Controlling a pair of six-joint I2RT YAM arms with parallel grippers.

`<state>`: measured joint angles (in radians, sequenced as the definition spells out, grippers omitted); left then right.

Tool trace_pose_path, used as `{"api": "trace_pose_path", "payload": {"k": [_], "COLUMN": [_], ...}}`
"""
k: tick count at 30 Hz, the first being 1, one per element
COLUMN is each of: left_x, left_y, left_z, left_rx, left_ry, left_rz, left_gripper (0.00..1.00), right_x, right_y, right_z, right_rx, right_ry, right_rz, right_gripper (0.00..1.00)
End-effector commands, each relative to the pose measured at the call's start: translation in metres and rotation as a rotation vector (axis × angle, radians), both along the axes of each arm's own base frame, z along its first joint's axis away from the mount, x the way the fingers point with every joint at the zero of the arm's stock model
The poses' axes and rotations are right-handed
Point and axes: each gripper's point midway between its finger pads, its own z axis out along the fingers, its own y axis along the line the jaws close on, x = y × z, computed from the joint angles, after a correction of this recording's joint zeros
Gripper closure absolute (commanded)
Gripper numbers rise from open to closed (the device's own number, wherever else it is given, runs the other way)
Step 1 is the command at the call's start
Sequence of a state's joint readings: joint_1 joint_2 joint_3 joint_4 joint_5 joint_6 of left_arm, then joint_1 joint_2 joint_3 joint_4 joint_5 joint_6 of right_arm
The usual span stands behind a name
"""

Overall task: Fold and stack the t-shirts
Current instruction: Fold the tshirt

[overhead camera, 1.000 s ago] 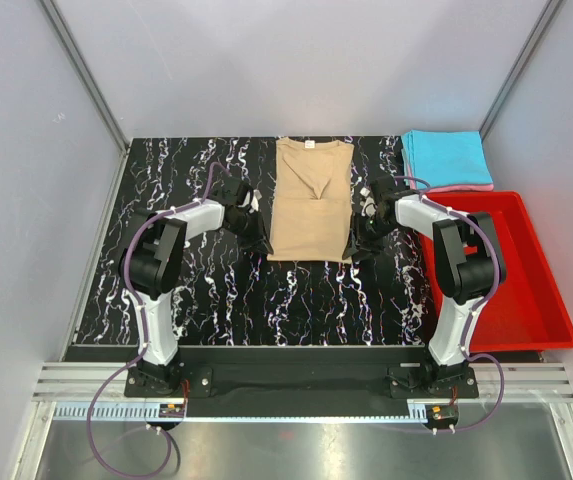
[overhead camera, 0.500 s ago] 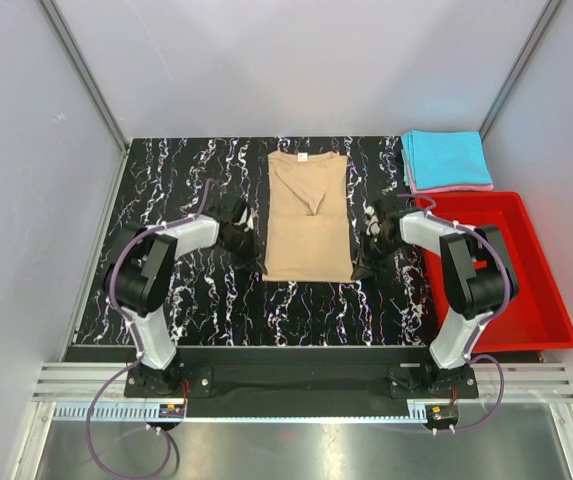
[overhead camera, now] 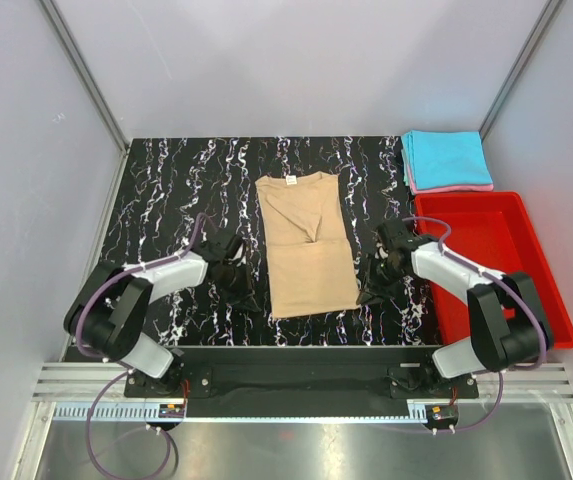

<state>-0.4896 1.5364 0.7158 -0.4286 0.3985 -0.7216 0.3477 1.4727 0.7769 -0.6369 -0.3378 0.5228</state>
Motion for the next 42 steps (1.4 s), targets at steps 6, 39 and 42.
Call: {"api": "trace_pose_path", "payload": {"k": [6,39,42], "left_x": [0.014,0.181,0.174], "left_y": [0.024,-0.013,-0.023], "left_z": [0.023,0.005,0.024], "left_rx": [0.139,-0.024,-0.104], "left_ry": [-0.084,-0.222,-0.218], "left_rz": [0.056,0.083,0.069], "left_gripper": [0.56,0.72,0.61], "right_x": [-0.004,0.037,0.034], "right_y": [-0.012,0.003,0.003], "right_z": [0.007,-0.008,-0.010], "right_rx": [-0.056,-0.040,-0.040], "right_ry": [-0.008,-0.083,-0.075], "right_rz": [-0.071,-0.019,-0.017], "right_gripper": [0.62,0.64,0.63]}}
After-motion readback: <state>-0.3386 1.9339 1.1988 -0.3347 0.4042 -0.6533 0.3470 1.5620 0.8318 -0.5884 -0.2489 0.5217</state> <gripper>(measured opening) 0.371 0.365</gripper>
